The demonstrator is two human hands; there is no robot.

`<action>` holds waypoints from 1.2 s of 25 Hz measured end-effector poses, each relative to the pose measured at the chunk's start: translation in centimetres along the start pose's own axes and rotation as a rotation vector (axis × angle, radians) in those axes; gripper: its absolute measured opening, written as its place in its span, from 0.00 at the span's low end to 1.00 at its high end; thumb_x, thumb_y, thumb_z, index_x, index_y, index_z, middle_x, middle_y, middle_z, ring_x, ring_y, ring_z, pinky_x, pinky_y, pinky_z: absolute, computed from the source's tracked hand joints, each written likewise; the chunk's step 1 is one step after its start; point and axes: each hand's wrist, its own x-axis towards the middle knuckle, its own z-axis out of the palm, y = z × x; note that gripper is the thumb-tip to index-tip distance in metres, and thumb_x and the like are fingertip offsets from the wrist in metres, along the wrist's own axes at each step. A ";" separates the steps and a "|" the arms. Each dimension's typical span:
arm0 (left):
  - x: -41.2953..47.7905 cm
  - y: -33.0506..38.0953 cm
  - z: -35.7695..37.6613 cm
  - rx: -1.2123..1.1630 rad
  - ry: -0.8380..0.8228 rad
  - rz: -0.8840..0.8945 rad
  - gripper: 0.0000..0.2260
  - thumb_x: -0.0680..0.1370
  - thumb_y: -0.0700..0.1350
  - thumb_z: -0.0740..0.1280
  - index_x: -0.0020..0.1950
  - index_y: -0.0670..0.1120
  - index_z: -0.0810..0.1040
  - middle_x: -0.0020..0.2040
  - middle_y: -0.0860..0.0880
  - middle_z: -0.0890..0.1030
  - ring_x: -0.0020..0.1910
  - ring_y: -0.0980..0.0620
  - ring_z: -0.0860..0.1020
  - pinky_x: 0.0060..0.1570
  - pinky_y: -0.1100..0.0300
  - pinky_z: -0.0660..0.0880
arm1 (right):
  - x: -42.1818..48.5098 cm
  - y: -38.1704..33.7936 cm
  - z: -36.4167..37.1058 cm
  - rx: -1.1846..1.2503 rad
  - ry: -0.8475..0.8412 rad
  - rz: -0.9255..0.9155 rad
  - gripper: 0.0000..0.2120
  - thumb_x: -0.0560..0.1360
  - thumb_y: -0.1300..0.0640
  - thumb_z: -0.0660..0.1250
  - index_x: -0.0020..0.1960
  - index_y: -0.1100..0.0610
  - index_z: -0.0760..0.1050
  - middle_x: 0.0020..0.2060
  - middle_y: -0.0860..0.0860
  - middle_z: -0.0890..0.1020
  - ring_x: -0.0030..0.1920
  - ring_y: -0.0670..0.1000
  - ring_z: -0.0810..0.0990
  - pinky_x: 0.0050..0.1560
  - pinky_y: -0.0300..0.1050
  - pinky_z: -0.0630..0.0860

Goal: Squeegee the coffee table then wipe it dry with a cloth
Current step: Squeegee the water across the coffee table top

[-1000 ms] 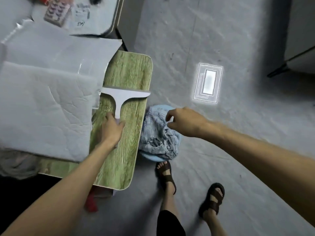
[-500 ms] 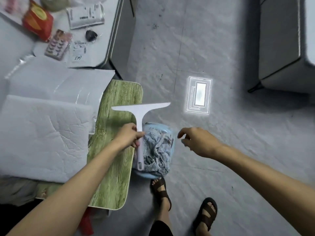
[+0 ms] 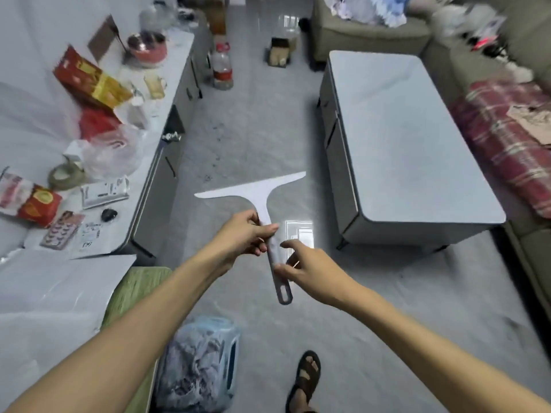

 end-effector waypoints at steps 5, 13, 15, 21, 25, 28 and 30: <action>1.9 11.8 8.5 0.063 -0.048 0.110 0.11 0.75 0.46 0.71 0.45 0.42 0.72 0.33 0.46 0.81 0.25 0.54 0.74 0.25 0.64 0.69 | -2.0 0.4 -12.8 0.133 0.164 -0.005 0.21 0.74 0.60 0.64 0.66 0.56 0.66 0.42 0.56 0.82 0.40 0.54 0.83 0.44 0.54 0.80; 14.6 22.6 10.6 0.538 -0.105 0.191 0.10 0.77 0.52 0.66 0.49 0.46 0.81 0.44 0.47 0.84 0.31 0.50 0.78 0.30 0.62 0.69 | 9.1 4.6 -26.5 -0.057 0.306 0.115 0.08 0.78 0.53 0.59 0.49 0.57 0.70 0.45 0.58 0.79 0.46 0.60 0.77 0.38 0.49 0.68; 20.3 24.4 9.4 0.681 -0.104 0.233 0.08 0.76 0.49 0.65 0.50 0.47 0.80 0.44 0.47 0.84 0.32 0.49 0.80 0.31 0.62 0.70 | 14.3 5.8 -29.1 -0.131 0.274 0.185 0.10 0.79 0.52 0.58 0.49 0.58 0.70 0.47 0.59 0.79 0.46 0.60 0.77 0.38 0.48 0.66; 36.8 34.2 6.3 1.127 -0.226 0.404 0.08 0.73 0.55 0.65 0.49 0.54 0.77 0.46 0.51 0.84 0.38 0.53 0.83 0.50 0.53 0.79 | 27.6 5.6 -38.9 -0.132 0.228 0.315 0.12 0.82 0.50 0.53 0.56 0.56 0.69 0.48 0.56 0.76 0.43 0.56 0.73 0.36 0.44 0.67; 45.9 41.6 6.0 1.220 -0.328 0.519 0.08 0.74 0.53 0.65 0.50 0.53 0.77 0.45 0.51 0.84 0.44 0.49 0.80 0.52 0.50 0.77 | 33.3 5.0 -45.3 0.080 0.278 0.448 0.11 0.81 0.49 0.53 0.48 0.55 0.69 0.43 0.55 0.75 0.36 0.54 0.70 0.28 0.40 0.63; 53.2 44.9 5.7 1.276 -0.418 0.542 0.07 0.77 0.54 0.62 0.50 0.54 0.77 0.41 0.56 0.82 0.44 0.50 0.80 0.51 0.49 0.77 | 39.1 6.7 -49.1 0.141 0.256 0.568 0.15 0.81 0.48 0.53 0.56 0.58 0.70 0.39 0.53 0.76 0.31 0.51 0.69 0.26 0.40 0.64; 59.1 47.0 5.7 1.363 -0.463 0.548 0.09 0.77 0.54 0.62 0.54 0.54 0.77 0.47 0.54 0.83 0.48 0.47 0.80 0.51 0.51 0.76 | 44.2 8.2 -51.6 0.135 0.250 0.601 0.16 0.80 0.47 0.52 0.56 0.58 0.71 0.38 0.52 0.76 0.29 0.50 0.69 0.25 0.38 0.64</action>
